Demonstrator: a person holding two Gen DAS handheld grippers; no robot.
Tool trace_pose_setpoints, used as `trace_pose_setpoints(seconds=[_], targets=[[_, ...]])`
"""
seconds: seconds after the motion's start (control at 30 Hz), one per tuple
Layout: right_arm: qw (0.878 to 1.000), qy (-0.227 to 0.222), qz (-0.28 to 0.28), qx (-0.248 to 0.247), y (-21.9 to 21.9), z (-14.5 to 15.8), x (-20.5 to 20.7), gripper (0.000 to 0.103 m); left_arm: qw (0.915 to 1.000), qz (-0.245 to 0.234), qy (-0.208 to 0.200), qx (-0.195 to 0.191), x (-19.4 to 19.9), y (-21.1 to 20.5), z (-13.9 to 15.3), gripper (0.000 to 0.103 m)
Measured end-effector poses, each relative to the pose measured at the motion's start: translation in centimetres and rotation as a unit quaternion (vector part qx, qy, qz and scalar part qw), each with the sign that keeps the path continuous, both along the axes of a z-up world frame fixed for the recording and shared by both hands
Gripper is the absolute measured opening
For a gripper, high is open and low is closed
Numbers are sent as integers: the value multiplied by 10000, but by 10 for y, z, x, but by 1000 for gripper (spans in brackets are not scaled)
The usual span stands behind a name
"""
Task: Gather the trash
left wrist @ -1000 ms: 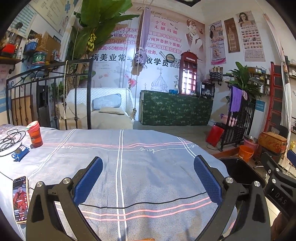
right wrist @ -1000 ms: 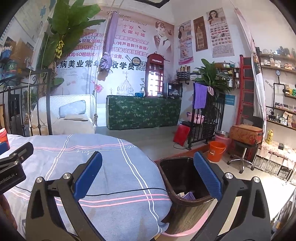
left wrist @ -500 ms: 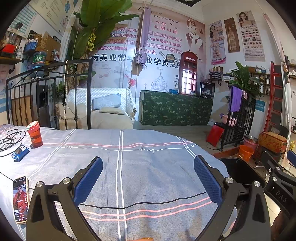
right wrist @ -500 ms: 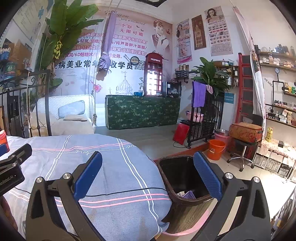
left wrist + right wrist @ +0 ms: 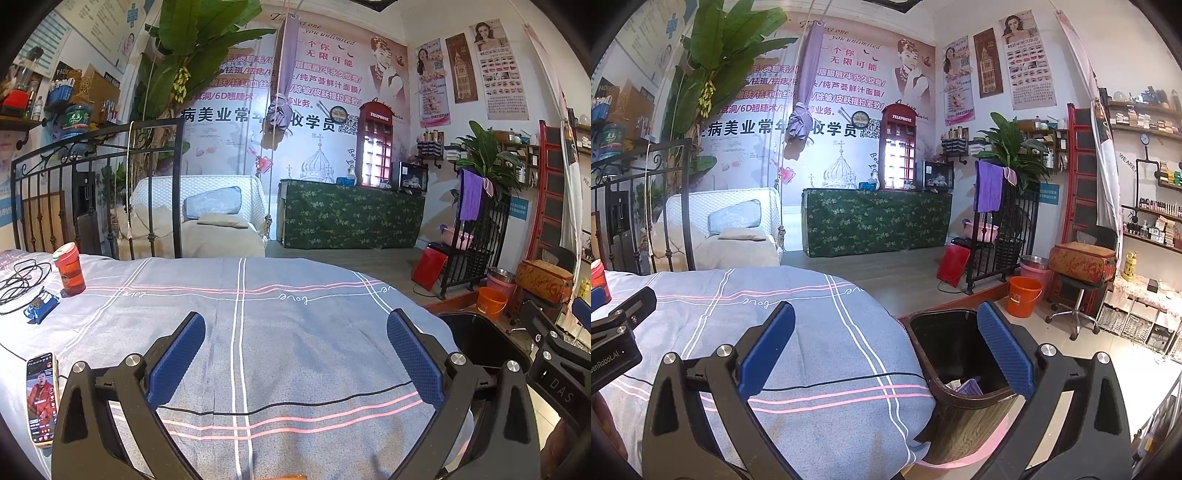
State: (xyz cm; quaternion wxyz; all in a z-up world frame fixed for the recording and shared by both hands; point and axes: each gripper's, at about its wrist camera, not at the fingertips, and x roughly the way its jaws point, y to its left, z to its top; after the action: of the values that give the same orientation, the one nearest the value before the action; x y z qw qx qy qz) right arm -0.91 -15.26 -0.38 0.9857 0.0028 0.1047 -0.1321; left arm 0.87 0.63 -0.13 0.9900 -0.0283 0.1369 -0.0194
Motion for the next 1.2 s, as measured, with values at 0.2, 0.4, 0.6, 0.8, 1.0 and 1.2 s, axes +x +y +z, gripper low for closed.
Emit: trace_pose_setpoints(seconds=[0.2,0.4,0.6,0.8,1.0,1.2], targets=[[10000,23,8,4,1,-3,1,97,10000,-24,10,4,1,1,0,97],[10000,38,8,12,2,-4,2,97,10000,-29,12,11,1,1,0,97],[10000,59,4,24,3,-5,3,97,10000,-31,12,17,1,0,0,97],[10000,73,7,29,3,-5,4,97,10000,-61,30,39,0,0,-3,97],[9999,92,3,43,4,-6,4,97,10000,-68,27,34,1,0,-2,97],[9999,94,4,49,3,-7,3,97,9999,-113,63,53,4,-2,-4,97]])
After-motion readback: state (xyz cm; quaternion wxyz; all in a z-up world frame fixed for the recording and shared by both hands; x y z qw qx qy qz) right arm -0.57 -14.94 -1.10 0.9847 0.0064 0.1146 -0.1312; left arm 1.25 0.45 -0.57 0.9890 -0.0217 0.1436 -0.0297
